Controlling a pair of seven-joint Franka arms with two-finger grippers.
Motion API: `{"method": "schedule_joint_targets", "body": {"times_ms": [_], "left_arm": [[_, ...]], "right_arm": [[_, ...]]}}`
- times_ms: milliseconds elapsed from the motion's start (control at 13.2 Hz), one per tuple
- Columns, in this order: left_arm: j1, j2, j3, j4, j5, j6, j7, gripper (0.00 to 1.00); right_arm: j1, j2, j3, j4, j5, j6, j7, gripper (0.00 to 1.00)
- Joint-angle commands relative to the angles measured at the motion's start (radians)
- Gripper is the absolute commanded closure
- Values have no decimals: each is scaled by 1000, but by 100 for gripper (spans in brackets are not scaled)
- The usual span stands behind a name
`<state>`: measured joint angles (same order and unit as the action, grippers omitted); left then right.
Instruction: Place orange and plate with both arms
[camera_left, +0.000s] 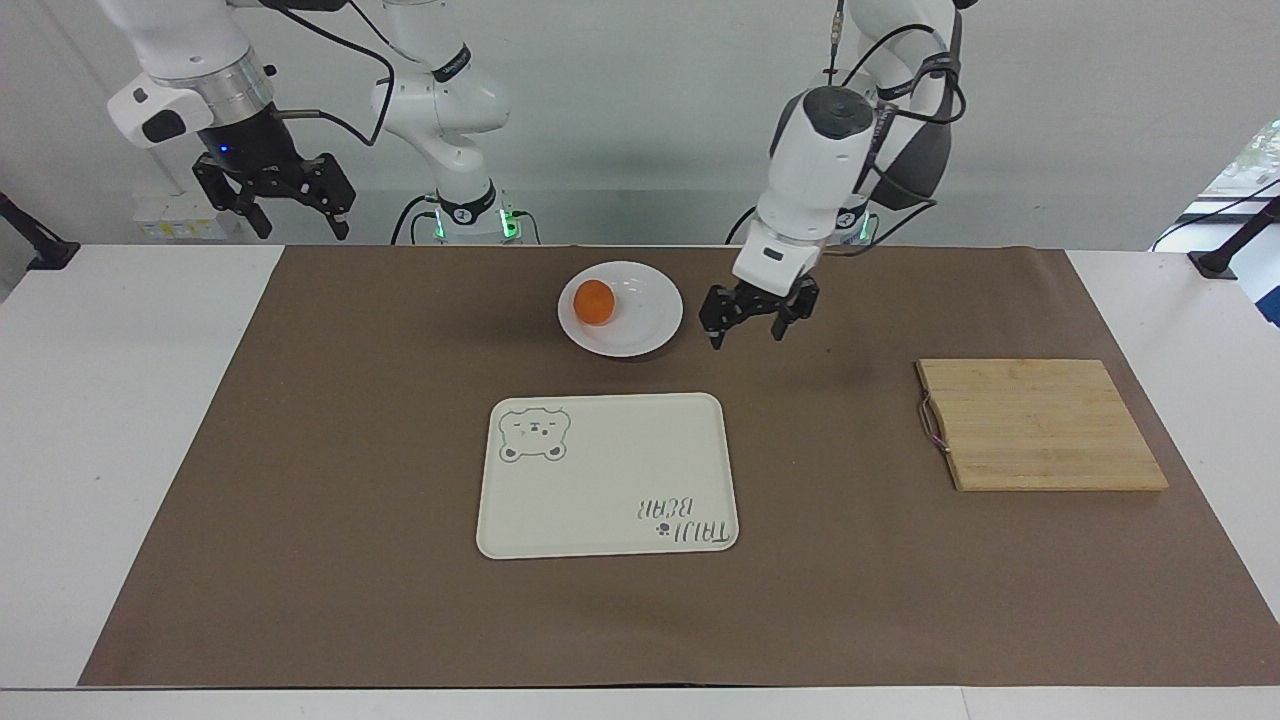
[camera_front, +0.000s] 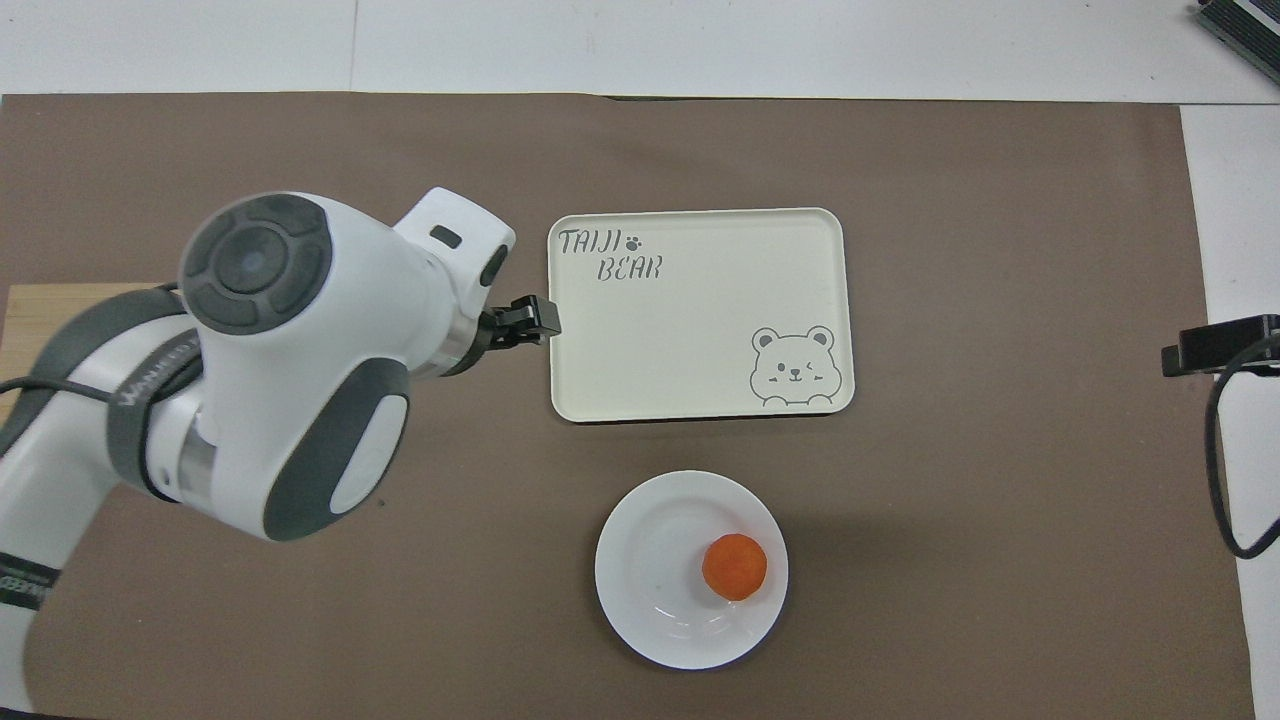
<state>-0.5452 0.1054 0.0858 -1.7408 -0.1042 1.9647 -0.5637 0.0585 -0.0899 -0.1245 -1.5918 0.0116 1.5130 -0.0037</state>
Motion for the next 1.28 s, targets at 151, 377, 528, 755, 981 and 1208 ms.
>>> {"method": "schedule_joint_targets", "body": {"times_ms": [151, 377, 528, 755, 981, 1208], "left_arm": [[163, 8, -9, 107, 1, -131, 204, 0], [279, -4, -6, 118, 6, -193, 411, 0], [353, -22, -8, 118, 21, -210, 536, 0], [439, -32, -6, 118, 27, -237, 596, 0], [526, -42, -6, 118, 26, -256, 718, 0], [559, -44, -6, 119, 27, -288, 717, 0]], "right_arm": [[-14, 4, 3, 10, -9, 1, -1, 0], [-2, -4, 11, -26, -4, 12, -74, 0], [0, -63, 14, -159, 43, 27, -73, 0], [1, -122, 14, -373, 163, 156, -100, 0], [41, -146, 16, -552, 307, 286, -111, 0], [44, -168, 14, -724, 489, 358, -204, 0]]}}
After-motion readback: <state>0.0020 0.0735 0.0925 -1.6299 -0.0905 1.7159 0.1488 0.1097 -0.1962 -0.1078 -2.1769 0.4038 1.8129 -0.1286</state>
